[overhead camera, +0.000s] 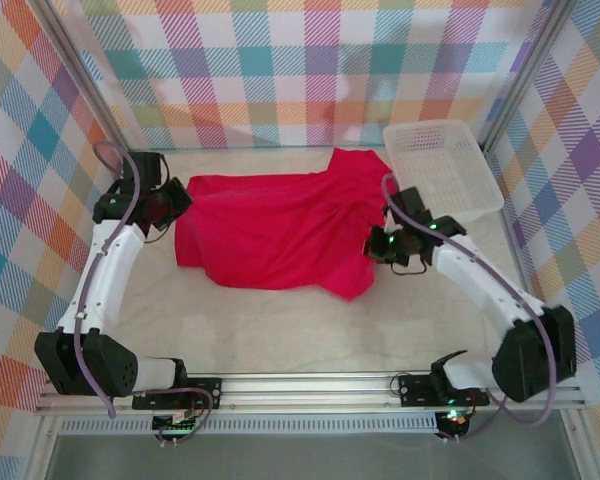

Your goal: Fold the inside-out t-shirt

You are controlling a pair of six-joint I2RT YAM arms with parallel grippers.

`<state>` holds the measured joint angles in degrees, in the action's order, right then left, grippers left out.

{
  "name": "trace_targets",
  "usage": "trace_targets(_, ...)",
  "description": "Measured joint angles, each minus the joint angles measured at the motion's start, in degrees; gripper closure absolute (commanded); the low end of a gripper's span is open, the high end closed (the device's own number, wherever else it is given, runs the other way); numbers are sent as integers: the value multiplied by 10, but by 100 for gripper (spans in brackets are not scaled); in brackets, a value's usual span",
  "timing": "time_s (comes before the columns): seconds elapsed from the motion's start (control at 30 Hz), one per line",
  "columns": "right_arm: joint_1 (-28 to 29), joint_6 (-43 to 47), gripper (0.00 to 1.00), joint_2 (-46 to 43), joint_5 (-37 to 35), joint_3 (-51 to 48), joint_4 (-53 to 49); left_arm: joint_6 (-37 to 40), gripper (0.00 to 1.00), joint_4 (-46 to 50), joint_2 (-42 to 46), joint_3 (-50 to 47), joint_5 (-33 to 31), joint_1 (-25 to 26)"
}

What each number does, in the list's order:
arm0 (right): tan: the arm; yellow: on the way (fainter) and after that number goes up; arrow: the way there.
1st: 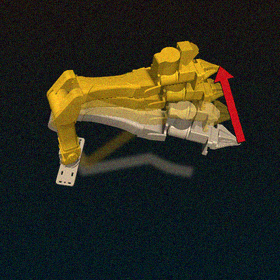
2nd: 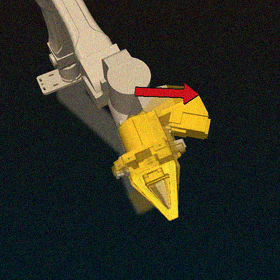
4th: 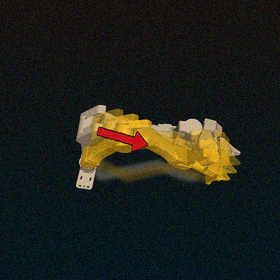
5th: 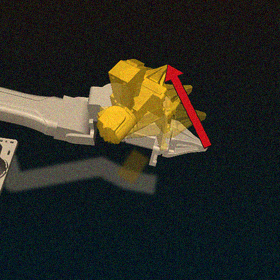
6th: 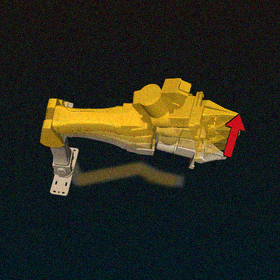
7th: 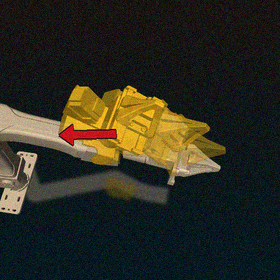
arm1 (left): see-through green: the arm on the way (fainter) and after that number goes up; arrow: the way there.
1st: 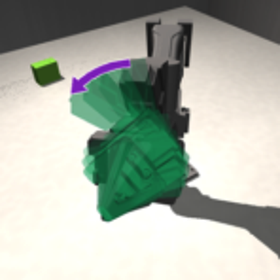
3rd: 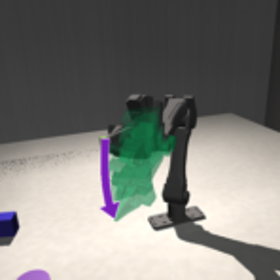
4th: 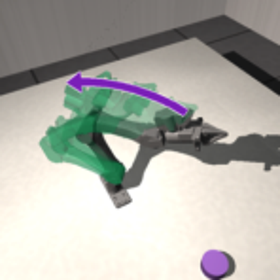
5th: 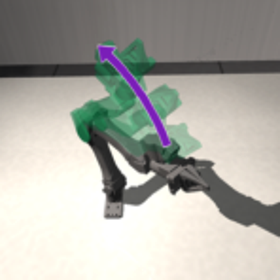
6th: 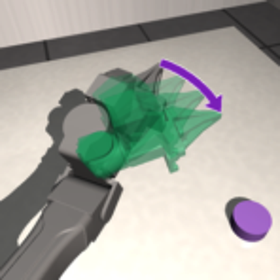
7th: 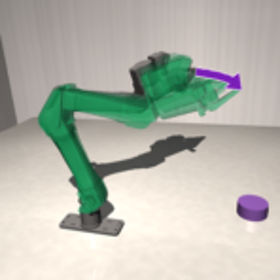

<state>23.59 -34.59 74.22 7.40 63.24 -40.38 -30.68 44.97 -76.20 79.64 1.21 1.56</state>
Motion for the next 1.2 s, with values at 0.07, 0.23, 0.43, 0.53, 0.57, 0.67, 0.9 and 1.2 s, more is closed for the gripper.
trace_targets(0.07, 0, 13, 100, -28, -21, 50, -11, 4, 100, 8, 0, 30, 2, -1)
trace_targets(0.23, -2, 40, 100, -49, -58, 149, -44, 14, 100, 38, -5, 101, 7, -8)
trace_targets(0.43, -3, 51, 100, -42, -63, 198, -57, 18, 100, 44, -5, 151, 17, -14)
trace_targets(0.53, -3, 51, 100, -44, -63, 171, -55, 18, 100, 31, -5, 123, 42, -14)
trace_targets(0.57, -3, 51, 100, -46, -64, 152, -52, 18, 100, 23, -7, 102, 52, -14)
trace_targets(0.67, -4, 51, 100, -47, -70, 92, -49, 17, 100, 9, -31, 50, 74, -14)
trace_targets(0.9, -37, 50, 100, -19, -95, -23, -42, 11, 100, -34, -164, 3, 83, -14)
trace_targets(1.2, -78, 34, 100, 8, -138, -50, -12, -11, 100, -64, -374, 152, 103, -13)
